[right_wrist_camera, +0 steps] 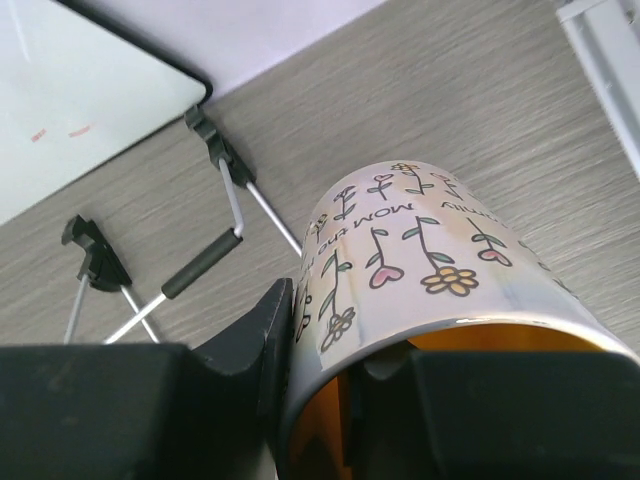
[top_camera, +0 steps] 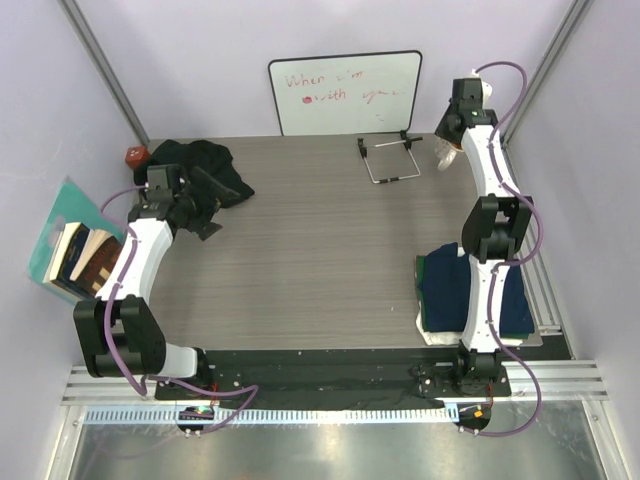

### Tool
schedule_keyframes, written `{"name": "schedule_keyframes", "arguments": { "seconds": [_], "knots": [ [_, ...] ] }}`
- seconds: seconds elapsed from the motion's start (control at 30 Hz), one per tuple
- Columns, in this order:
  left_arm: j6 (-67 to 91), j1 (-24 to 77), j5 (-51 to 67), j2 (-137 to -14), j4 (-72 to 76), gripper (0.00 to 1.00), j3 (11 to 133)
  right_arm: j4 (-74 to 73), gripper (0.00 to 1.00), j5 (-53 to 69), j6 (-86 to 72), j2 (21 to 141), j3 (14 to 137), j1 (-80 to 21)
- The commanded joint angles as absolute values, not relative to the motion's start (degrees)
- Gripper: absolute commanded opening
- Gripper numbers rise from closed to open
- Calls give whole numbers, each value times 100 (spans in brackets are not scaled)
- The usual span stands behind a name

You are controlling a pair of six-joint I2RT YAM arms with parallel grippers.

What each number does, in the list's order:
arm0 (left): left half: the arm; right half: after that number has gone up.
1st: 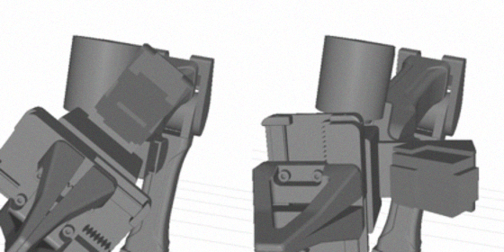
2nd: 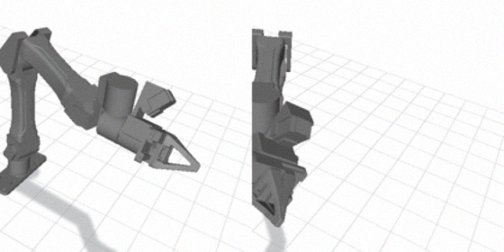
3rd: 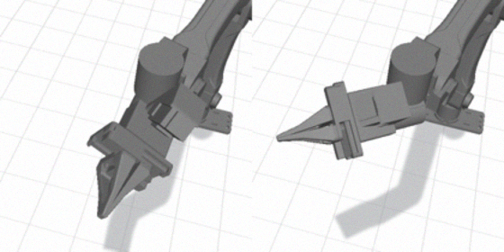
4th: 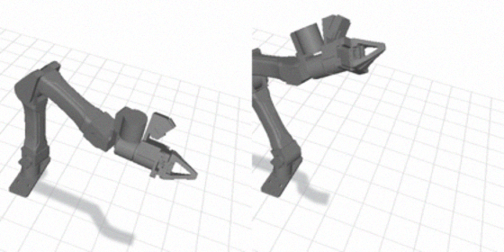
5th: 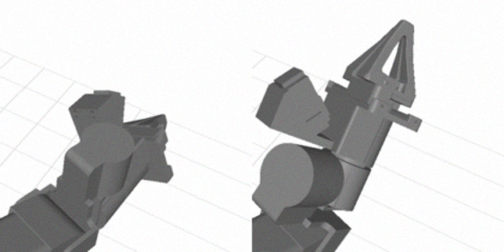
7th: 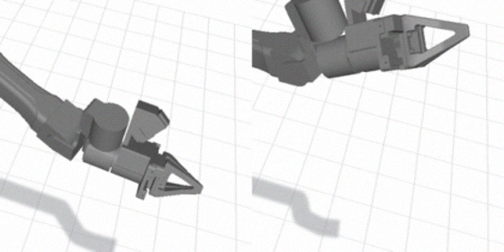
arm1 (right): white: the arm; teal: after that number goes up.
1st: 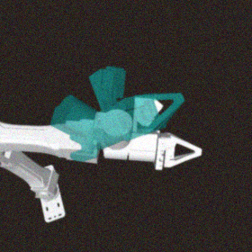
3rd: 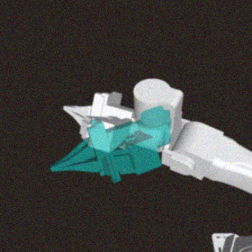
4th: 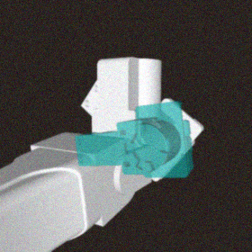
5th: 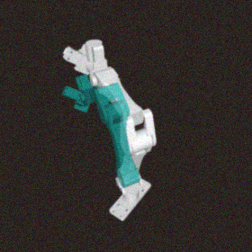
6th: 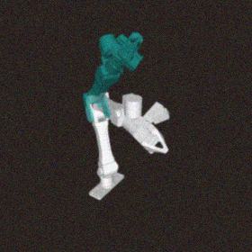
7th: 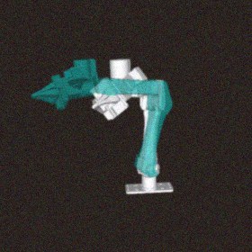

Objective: Fold and stack the t-shirts

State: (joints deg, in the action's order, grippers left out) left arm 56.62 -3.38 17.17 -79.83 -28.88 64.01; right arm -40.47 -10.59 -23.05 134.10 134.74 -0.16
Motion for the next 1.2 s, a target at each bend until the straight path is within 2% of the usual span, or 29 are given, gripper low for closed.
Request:
{"name": "schedule_keyframes", "arguments": {
  "seconds": [0.0,1.07,1.1,1.17],
  "knots": [
    [5704,-316,1802,-7857,-2672,100,6328,-3814,1,-1301,-2136,13315,13957,0],
    [5704,-413,1661,-7928,-3085,100,6337,-3287,1,-1476,-1995,14150,14054,0],
    [5713,-413,1661,-7928,-3085,100,6328,-3287,13,-1485,-1995,14159,14062,0],
    [5722,-431,1652,-7910,-3085,100,6302,-3270,27,-1652,-1987,14177,14071,0]
  ]
}}
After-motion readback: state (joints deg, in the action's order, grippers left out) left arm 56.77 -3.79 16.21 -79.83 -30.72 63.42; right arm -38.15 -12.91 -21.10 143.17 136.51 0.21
